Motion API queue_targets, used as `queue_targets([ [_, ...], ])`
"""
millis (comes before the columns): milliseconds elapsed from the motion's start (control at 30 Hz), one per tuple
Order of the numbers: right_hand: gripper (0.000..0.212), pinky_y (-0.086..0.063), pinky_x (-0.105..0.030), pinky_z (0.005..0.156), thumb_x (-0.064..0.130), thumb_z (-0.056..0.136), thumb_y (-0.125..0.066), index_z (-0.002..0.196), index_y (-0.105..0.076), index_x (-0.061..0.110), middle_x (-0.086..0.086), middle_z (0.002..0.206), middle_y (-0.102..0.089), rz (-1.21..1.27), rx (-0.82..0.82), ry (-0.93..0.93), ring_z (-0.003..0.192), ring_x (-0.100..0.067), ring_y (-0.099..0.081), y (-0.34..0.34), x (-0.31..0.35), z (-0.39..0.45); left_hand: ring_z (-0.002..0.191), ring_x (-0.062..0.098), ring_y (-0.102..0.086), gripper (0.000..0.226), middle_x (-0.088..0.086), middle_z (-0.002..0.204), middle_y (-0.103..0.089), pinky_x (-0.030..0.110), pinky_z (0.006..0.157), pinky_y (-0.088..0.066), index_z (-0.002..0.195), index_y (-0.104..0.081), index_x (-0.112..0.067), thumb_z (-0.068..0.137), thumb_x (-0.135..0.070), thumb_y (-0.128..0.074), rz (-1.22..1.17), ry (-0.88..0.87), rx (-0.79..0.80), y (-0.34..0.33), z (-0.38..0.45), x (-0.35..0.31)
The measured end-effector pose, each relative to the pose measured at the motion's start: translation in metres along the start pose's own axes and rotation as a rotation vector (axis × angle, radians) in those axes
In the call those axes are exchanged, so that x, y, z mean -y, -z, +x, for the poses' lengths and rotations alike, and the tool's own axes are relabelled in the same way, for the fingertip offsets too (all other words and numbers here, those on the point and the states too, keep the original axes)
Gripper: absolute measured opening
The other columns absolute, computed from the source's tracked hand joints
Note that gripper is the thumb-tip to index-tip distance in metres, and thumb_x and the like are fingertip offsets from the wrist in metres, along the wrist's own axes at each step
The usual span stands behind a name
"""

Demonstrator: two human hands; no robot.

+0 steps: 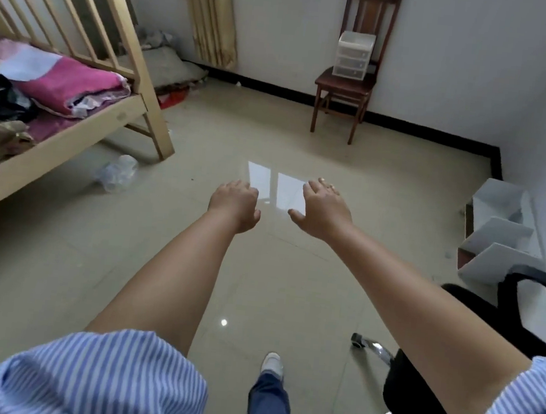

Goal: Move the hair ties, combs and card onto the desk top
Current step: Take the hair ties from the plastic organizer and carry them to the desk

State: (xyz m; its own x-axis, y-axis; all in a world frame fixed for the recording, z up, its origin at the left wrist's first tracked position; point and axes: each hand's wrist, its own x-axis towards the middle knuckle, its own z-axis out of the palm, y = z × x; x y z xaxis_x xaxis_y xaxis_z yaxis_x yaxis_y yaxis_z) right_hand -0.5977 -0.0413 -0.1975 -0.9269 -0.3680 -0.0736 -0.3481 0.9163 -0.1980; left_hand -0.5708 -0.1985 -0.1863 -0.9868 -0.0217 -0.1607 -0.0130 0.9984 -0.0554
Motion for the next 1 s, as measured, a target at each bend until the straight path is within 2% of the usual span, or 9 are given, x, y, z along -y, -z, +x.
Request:
queue_targets([
  [267,0.052,-0.019,-0.036,0.118,0.036,0.091,-0.051,0.128,-0.042,-0.001,-0.014,0.144,-0.039,0.027,0.079,-0.087,0.143,-0.026,-0.020,0.021,-0.071,0.232,0.122,0.030,-0.045,0.037,0.015,0.131,-0.049,0.036,0.103,-0.038,0.123,-0.048,-0.004,0.095,-0.028,-0.045,-0.010,-0.017,0.052,0.027,0.246,0.033],
  [400,0.048,-0.027,-0.038,0.113,0.035,0.090,-0.052,0.122,-0.047,0.000,-0.014,0.137,-0.045,0.048,0.072,-0.161,0.139,-0.028,-0.027,0.022,-0.116,0.359,0.125,0.030,-0.041,0.039,0.015,0.132,-0.047,0.036,0.106,-0.036,0.125,-0.047,-0.004,0.095,-0.028,-0.045,-0.004,-0.057,0.057,0.033,0.386,0.044],
  [600,0.050,-0.021,-0.037,0.116,0.035,0.091,-0.050,0.126,-0.044,0.000,-0.013,0.139,-0.043,0.002,0.062,-0.227,0.138,-0.029,-0.026,0.046,-0.184,0.555,0.131,0.028,-0.035,0.041,0.015,0.135,-0.046,0.035,0.110,-0.031,0.126,-0.046,-0.003,0.095,-0.029,-0.044,0.047,-0.185,0.028,0.060,0.605,0.055],
  [800,0.049,-0.021,-0.037,0.117,0.036,0.090,-0.051,0.125,-0.045,0.001,-0.012,0.138,-0.044,0.005,0.037,-0.259,0.140,-0.028,-0.024,0.083,-0.256,0.719,0.139,0.027,-0.024,0.040,0.014,0.139,-0.042,0.036,0.114,-0.025,0.124,-0.045,-0.002,0.095,-0.031,-0.044,0.053,-0.244,0.030,0.093,0.800,0.042],
  [1000,0.054,-0.018,-0.038,0.118,0.036,0.090,-0.050,0.130,-0.042,0.001,-0.012,0.142,-0.041,0.044,-0.003,-0.330,0.141,-0.028,-0.021,0.103,-0.358,0.899,0.134,0.026,-0.031,0.039,0.012,0.136,-0.046,0.035,0.109,-0.031,0.122,-0.047,-0.003,0.094,-0.031,-0.044,0.050,-0.278,0.024,0.109,1.005,0.004],
])
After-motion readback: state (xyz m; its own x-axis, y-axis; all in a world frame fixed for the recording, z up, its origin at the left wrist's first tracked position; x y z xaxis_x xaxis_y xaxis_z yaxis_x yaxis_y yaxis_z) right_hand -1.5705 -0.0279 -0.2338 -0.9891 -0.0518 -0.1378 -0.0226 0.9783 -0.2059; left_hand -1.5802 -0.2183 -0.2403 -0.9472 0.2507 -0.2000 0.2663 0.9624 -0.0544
